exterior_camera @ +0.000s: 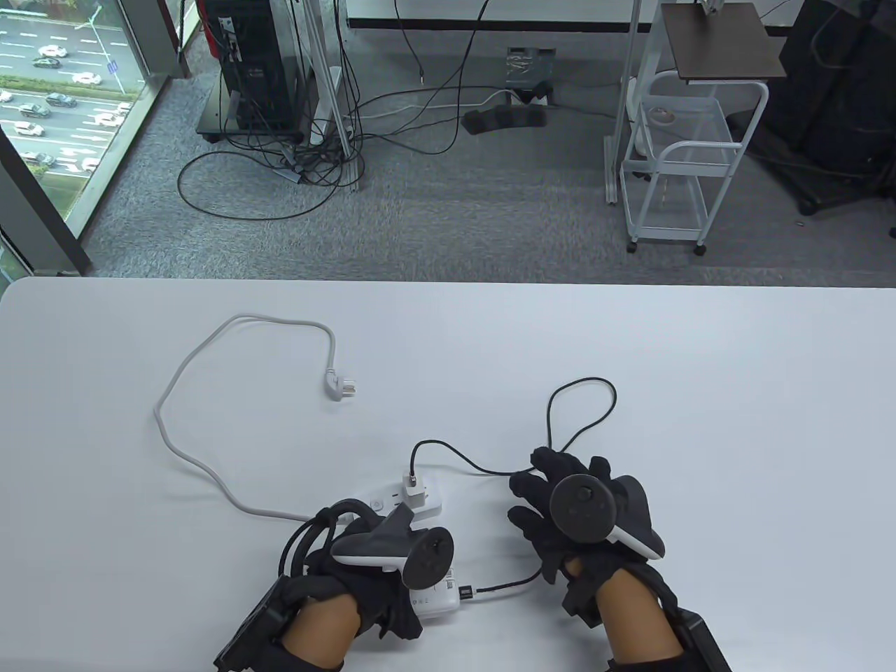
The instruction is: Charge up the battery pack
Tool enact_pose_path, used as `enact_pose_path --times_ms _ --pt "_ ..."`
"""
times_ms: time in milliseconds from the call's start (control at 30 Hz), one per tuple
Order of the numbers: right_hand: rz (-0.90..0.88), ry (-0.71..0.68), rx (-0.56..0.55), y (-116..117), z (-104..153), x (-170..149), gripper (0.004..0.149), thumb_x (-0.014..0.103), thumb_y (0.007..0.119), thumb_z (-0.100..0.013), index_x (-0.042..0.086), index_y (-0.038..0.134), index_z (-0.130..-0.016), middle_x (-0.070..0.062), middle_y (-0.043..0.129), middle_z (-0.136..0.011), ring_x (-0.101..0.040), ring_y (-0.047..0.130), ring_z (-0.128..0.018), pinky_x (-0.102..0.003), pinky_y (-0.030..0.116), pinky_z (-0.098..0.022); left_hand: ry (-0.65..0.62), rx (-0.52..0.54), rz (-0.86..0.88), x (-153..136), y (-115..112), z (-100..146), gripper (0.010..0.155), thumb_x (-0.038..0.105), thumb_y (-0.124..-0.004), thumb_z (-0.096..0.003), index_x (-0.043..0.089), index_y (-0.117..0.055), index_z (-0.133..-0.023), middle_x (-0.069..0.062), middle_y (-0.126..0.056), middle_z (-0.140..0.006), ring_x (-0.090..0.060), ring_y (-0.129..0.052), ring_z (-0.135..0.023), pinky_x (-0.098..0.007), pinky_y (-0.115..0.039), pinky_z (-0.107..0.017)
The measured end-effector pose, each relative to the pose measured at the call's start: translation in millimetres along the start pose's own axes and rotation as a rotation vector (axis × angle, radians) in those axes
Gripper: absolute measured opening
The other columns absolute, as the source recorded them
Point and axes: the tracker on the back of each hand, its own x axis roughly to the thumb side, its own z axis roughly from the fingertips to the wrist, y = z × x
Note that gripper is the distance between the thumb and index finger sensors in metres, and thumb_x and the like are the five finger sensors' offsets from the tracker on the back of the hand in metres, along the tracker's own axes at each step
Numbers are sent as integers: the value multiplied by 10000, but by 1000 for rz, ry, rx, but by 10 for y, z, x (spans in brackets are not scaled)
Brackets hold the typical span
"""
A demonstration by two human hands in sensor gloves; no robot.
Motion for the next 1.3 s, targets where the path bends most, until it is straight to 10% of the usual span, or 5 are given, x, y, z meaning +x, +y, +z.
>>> enact_pose_path --times_ms 833,1033,1200,1300 --pt "17 -17 -1 -19 -4 20 573 425 746 -473 175 681 -984 -257 491 -1125 -575 544 -981 -850 300 -634 60 -63 -70 72 -34 -38 940 709 -889 -382 173 -614 -1104 -31 -844 -957 -191 -992 -736 -464 -809 -617" --pt "101 -37 -94 -80 42 115 645 444 744 -474 221 542 -1045 -259 431 -1136 -569 528 -986 -844 302 -639 197 229 114 -313 250 394 862 747 -775 -432 212 -682 -1102 -58 -870 -974 -230 -993 -756 -502 -788 -617" --pt "197 -29 -98 -61 58 164 746 511 737 -468 318 359 -1081 -151 202 -1200 -600 334 -1035 -845 239 -646 336 486 230 -687 233 602 994 768 -684 -456 183 -383 -1202 -226 -462 -1194 -507 -618 -1021 -687 -529 -702" --pt "288 24 -67 -11 41 167 819 574 705 -461 338 220 -1077 -156 67 -1174 -598 177 -1040 -845 185 -638 379 455 298 -840 136 583 1036 777 -649 -462 192 -217 -1200 -265 -245 -1208 -566 -386 -1060 -740 -391 -702"
